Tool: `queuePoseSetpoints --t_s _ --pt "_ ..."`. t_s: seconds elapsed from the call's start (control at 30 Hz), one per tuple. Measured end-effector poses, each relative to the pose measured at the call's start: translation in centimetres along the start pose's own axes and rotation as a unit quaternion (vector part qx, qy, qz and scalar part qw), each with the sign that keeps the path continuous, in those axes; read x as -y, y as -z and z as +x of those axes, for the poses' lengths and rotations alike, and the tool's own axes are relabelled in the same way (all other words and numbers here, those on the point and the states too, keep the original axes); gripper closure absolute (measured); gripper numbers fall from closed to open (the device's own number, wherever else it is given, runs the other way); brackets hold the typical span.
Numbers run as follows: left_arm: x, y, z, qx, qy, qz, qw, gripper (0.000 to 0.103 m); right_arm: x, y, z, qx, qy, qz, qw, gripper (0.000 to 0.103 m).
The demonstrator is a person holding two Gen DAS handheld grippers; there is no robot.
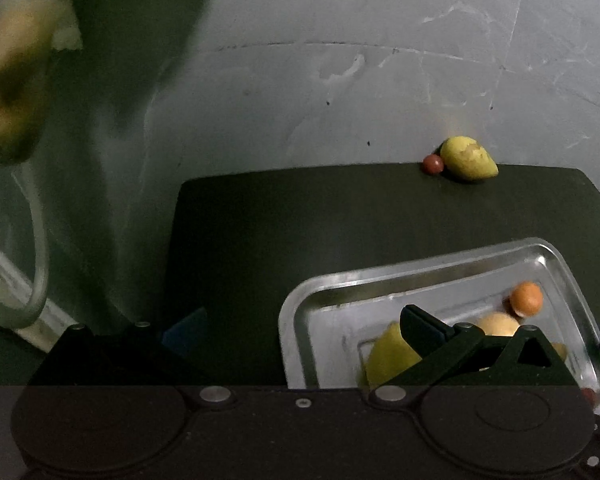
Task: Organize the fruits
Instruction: 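Move both open tools back toward the yellow mango and last cherry tomato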
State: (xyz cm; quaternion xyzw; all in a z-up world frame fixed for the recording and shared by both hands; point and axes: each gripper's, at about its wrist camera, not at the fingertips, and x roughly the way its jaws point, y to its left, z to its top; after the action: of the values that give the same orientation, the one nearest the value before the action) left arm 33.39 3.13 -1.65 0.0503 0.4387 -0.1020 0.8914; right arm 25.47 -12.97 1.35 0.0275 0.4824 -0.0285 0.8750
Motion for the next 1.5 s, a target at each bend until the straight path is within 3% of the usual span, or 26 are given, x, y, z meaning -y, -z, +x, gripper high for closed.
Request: queuePoseSetpoints --t_s 0.37,1.03,1.5 --pt "3.2 -2.3 2.1 0.009 -0.003 0.027 0.9996 0.001 1.6 -2.4 1.2 0.015 -0.006 -0.021 1.000 0.000" --pt "7.3 -7.8 5.8 0.018 0.004 -0.027 0.9995 0.001 6.6 -6.6 4.2 0.041 -0.003 -0.032 0.999 0.000" --pt "9.2 -10.4 8.7 0.016 -0.003 -0.010 0.9998 0.001 8.8 -11.6 8.3 0.076 0.004 -0.076 0.994 0.000"
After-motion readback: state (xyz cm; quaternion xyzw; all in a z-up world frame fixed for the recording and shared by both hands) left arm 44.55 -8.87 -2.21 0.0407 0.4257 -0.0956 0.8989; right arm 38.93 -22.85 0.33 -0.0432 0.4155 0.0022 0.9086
